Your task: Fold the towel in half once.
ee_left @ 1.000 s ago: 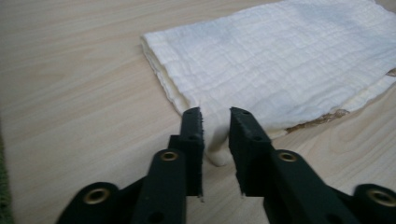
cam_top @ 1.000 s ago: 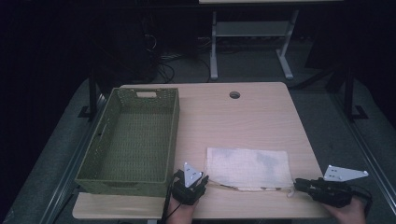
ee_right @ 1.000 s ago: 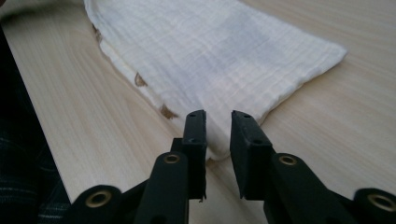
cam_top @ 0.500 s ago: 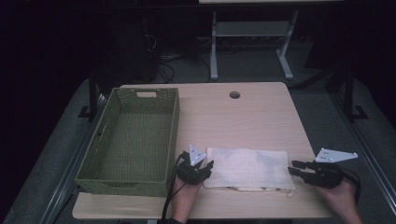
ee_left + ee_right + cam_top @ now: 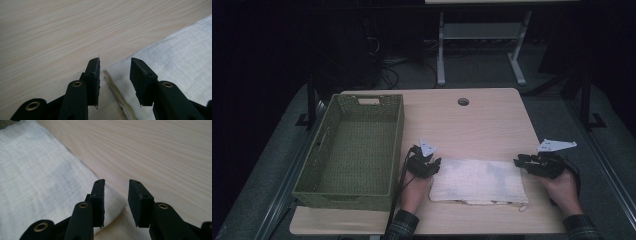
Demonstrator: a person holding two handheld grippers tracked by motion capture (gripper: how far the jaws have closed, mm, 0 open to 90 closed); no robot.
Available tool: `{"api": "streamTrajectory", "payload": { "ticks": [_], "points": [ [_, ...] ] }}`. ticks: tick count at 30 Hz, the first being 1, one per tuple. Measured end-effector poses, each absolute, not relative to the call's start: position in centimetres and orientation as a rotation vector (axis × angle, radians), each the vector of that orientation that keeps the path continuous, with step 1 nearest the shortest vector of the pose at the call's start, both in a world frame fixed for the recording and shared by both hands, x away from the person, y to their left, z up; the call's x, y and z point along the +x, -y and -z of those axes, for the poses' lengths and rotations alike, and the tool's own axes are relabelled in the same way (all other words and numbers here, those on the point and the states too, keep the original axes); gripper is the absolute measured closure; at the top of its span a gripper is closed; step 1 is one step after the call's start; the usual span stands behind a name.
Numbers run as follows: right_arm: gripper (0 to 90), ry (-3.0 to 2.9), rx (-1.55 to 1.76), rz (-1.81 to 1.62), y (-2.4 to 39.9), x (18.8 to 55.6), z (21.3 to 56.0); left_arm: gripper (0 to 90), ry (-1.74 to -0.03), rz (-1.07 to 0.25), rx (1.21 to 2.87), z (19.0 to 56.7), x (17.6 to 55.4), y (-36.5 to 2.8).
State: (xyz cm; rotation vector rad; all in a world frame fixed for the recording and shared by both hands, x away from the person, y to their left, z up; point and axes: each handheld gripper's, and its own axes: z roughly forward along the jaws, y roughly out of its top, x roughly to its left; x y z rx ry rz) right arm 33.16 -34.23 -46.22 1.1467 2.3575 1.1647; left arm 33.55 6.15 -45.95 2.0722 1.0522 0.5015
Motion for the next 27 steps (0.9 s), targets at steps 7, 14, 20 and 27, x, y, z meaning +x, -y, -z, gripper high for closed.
{"api": "streamTrajectory", "payload": {
  "ticks": [7, 14, 20, 27],
  "points": [
    [68.4, -2.414, 1.173, -1.129, 34.2, 34.4, 47.7, 59.1, -1.052, -0.497, 2.078, 46.2, 34.5, -6.4],
    [84.0, -2.439, 1.142, -1.123, 33.9, 34.1, 47.7, 59.8, -1.052, -0.465, 2.091, 46.8, 35.0, -6.2],
    [85.2, -2.439, 1.131, -1.119, 33.9, 34.0, 47.7, 68.5, -1.039, -0.42, 2.1, 47.3, 35.3, -6.3],
    [85.8, -2.424, 1.103, -1.135, 34.0, 33.9, 47.3, 84.8, -1.012, -0.393, 2.099, 47.1, 35.2, -6.3]
  ]
}}
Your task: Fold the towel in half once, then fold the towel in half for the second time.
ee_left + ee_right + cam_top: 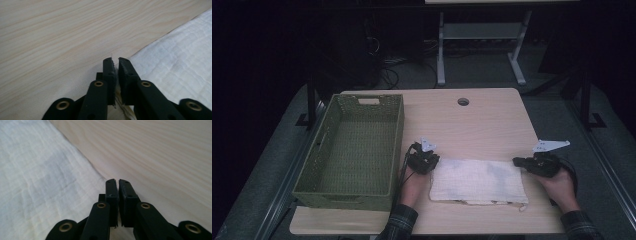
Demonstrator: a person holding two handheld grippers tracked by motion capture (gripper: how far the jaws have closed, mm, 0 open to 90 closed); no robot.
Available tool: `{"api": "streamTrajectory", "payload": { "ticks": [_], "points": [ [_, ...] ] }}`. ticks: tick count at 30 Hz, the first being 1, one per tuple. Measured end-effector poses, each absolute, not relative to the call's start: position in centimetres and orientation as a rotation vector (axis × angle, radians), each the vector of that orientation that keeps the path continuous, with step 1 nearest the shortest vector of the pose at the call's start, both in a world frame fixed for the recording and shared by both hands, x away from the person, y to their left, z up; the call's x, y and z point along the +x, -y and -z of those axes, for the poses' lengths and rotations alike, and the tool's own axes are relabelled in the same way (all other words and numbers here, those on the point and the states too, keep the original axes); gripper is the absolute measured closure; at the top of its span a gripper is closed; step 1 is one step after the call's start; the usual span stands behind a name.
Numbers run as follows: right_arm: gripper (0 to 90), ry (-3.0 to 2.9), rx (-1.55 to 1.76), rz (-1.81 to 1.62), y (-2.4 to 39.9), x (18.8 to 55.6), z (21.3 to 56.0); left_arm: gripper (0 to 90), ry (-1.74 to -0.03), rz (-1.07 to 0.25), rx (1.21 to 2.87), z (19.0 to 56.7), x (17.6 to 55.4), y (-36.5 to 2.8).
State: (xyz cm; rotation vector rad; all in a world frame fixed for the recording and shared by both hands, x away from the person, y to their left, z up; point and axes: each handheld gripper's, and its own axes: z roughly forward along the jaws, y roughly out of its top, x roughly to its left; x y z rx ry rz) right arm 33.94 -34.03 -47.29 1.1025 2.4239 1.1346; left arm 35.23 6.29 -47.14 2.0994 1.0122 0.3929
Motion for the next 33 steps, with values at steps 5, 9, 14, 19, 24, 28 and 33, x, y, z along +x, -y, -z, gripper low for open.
{"api": "streamTrajectory", "payload": {
  "ticks": [5, 9, 14, 19, 24, 28, 33],
  "points": [
    [86.1, -2.387, 1.09, -1.157, 34.3, 34.6, 46.6, 86.0, -1.02, -0.412, 2.068, 46.6, 35.5, -6.6],
    [86.2, -2.362, 1.078, -1.137, 34.1, 35.9, 46.2, 86.0, -1.03, -0.436, 2.029, 46.1, 35.9, -6.7],
    [86.4, -2.316, 1.067, -1.143, 33.9, 37.8, 45.6, 86.0, -1.042, -0.47, 2.0, 45.6, 36.5, -6.9],
    [86.4, -2.287, 1.081, -1.182, 33.6, 39.2, 45.7, 85.9, -1.053, -0.483, 1.976, 45.5, 36.6, -7.2],
    [86.4, -2.289, 1.085, -1.212, 34.1, 38.5, 45.5, 86.0, -1.057, -0.481, 1.962, 45.4, 36.2, -7.3],
    [86.4, -2.281, 1.071, -1.242, 34.6, 37.5, 45.2, 86.0, -1.047, -0.511, 1.949, 44.9, 35.6, -7.2],
    [86.4, -2.283, 1.054, -1.252, 34.6, 36.3, 45.0, 86.0, -1.023, -0.55, 1.947, 44.4, 34.5, -7.3]
  ]
}}
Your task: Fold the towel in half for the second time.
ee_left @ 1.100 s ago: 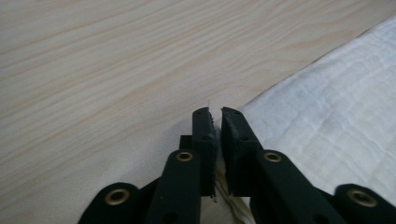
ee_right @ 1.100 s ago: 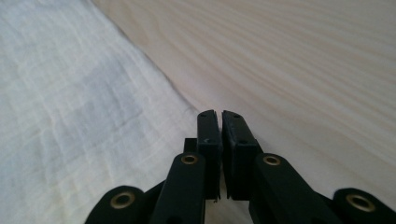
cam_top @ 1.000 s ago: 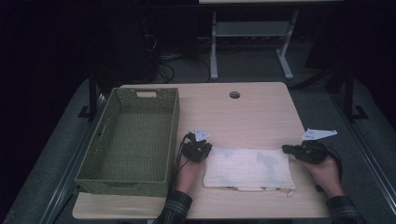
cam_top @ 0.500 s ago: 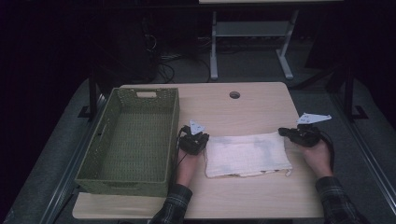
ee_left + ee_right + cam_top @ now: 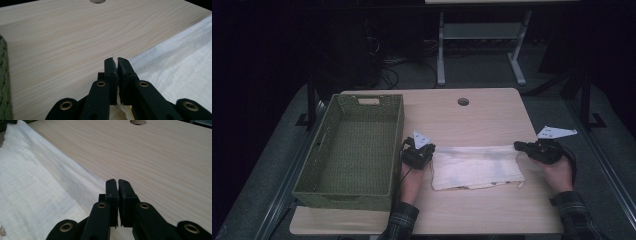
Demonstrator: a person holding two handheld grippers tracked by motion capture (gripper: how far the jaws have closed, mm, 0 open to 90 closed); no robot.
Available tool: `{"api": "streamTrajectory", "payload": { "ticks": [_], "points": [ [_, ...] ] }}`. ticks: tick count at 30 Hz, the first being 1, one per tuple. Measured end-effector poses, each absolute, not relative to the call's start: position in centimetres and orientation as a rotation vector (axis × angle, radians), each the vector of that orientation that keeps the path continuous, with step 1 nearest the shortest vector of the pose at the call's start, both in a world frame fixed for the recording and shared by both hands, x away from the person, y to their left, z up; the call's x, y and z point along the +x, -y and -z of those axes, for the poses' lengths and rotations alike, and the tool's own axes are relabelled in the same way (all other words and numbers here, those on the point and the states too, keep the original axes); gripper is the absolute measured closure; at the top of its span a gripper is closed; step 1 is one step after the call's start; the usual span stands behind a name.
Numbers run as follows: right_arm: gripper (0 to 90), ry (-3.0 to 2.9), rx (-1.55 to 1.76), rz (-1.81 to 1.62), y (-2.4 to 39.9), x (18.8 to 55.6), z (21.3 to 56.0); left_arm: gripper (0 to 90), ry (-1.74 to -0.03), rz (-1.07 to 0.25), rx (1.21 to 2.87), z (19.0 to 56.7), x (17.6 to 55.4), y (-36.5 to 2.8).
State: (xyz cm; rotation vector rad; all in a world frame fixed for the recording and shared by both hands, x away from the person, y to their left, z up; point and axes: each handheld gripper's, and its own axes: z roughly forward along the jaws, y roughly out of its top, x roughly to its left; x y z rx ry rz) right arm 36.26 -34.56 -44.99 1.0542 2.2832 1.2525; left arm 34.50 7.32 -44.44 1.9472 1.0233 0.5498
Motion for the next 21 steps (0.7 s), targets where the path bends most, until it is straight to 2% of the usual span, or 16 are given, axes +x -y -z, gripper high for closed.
{"api": "streamTrajectory", "payload": {
  "ticks": [21],
  "points": [
    [86.2, -2.316, 1.032, -1.258, 35.1, 32.6, 45.2, 85.9, -0.95, -0.545, 1.944, 44.4, 30.4, -7.4]
  ]
}}
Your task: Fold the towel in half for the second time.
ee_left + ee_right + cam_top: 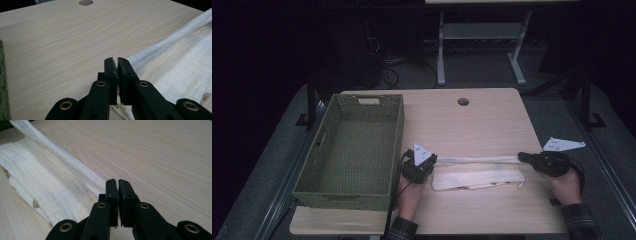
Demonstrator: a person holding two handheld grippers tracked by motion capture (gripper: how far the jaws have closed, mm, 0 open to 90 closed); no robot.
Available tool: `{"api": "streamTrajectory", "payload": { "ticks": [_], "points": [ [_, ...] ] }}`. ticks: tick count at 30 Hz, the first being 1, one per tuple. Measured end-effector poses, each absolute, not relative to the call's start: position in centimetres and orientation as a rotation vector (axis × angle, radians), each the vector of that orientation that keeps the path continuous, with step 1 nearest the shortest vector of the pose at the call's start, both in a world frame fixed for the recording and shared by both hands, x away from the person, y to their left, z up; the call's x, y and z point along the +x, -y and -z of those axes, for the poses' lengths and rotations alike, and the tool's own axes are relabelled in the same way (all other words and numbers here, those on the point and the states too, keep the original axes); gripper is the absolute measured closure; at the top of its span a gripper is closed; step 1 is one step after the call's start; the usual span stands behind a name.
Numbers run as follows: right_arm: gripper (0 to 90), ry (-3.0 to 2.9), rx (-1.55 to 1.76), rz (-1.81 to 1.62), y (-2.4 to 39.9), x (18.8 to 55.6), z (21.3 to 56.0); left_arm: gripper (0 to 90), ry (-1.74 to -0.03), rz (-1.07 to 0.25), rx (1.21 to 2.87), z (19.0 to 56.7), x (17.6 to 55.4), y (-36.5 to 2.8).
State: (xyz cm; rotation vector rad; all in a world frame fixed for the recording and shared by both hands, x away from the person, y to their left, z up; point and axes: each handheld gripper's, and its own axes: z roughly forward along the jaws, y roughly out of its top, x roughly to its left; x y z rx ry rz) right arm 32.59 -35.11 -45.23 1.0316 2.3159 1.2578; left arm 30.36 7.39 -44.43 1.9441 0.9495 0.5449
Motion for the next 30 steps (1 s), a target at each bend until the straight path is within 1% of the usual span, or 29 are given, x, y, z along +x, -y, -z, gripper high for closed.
{"api": "streamTrajectory", "payload": {
  "ticks": [9, 19, 25, 27, 28, 29, 30],
  "points": [
    [85.9, -2.337, 1.009, -1.251, 35.2, 30.8, 45.3, 86.0, -0.913, -0.573, 1.964, 44.4, 28.4, -7.3],
    [85.9, -2.359, 1.021, -1.251, 35.6, 29.5, 45.8, 85.9, -0.878, -0.562, 1.995, 44.6, 26.6, -7.1],
    [85.2, -2.393, 1.028, -1.232, 35.5, 28.9, 46.3, 85.4, -0.902, -0.536, 2.029, 45.7, 26.0, -7.1],
    [83.6, -2.395, 1.031, -1.238, 35.6, 28.7, 46.3, 84.7, -0.917, -0.521, 2.02, 45.9, 25.7, -7.1],
    [80.8, -2.393, 1.024, -1.24, 35.6, 28.5, 46.2, 83.8, -0.918, -0.514, 2.022, 45.8, 25.5, -7.2],
    [75.9, -2.394, 1.022, -1.257, 35.7, 28.3, 46.0, 81.0, -0.916, -0.506, 2.024, 45.7, 25.4, -7.3],
    [75.2, -2.391, 1.024, -1.268, 35.8, 28.2, 45.9, 79.9, -0.917, -0.496, 2.011, 45.6, 25.2, -7.3]
  ]
}}
